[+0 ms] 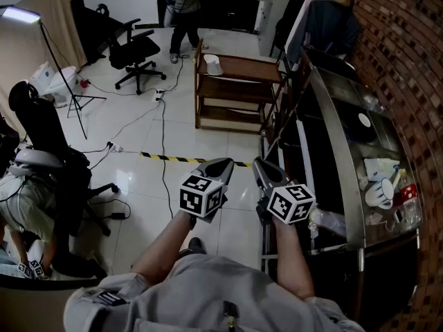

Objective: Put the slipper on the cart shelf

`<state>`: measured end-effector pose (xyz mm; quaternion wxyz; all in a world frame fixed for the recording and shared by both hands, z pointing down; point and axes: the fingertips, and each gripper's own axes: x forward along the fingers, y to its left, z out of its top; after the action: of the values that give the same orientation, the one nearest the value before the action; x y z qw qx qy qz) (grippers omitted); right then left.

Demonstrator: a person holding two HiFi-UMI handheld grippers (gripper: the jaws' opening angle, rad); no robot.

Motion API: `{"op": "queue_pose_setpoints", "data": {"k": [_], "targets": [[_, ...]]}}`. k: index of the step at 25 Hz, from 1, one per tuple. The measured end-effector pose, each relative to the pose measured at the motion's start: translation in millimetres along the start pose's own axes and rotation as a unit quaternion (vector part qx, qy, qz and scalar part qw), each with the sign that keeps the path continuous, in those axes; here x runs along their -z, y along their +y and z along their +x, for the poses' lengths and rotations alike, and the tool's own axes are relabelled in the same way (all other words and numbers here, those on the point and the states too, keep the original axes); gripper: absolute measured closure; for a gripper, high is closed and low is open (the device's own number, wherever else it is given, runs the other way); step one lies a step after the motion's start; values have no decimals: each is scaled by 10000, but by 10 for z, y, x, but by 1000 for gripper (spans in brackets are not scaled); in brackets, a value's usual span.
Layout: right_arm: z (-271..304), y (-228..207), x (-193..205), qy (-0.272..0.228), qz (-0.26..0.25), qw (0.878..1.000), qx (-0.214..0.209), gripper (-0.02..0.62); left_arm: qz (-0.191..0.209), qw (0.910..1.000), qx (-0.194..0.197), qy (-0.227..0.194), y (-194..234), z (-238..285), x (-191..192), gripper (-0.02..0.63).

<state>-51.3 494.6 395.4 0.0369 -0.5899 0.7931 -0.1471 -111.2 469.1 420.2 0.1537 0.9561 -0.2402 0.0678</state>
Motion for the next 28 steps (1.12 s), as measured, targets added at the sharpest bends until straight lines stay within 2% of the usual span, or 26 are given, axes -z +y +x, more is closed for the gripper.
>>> {"op": "queue_pose_setpoints", "data": {"k": [6, 15, 23, 28], "targets": [[564, -46, -144, -38, -36, 10000, 49, 595, 25, 10000, -7, -1, 586, 162, -286, 598], [1395, -244, -260, -43, -90, 9997, 222, 595, 60, 9998, 62, 169, 1395, 426, -435, 598], [2048, -712, -317, 5, -22, 9999, 110, 595, -15, 9996, -73, 269, 1936, 988, -489, 598], [2480, -1163, -455, 75, -149, 9999, 21, 595, -7, 9993, -225, 287, 2227, 1520, -670, 598]]}}
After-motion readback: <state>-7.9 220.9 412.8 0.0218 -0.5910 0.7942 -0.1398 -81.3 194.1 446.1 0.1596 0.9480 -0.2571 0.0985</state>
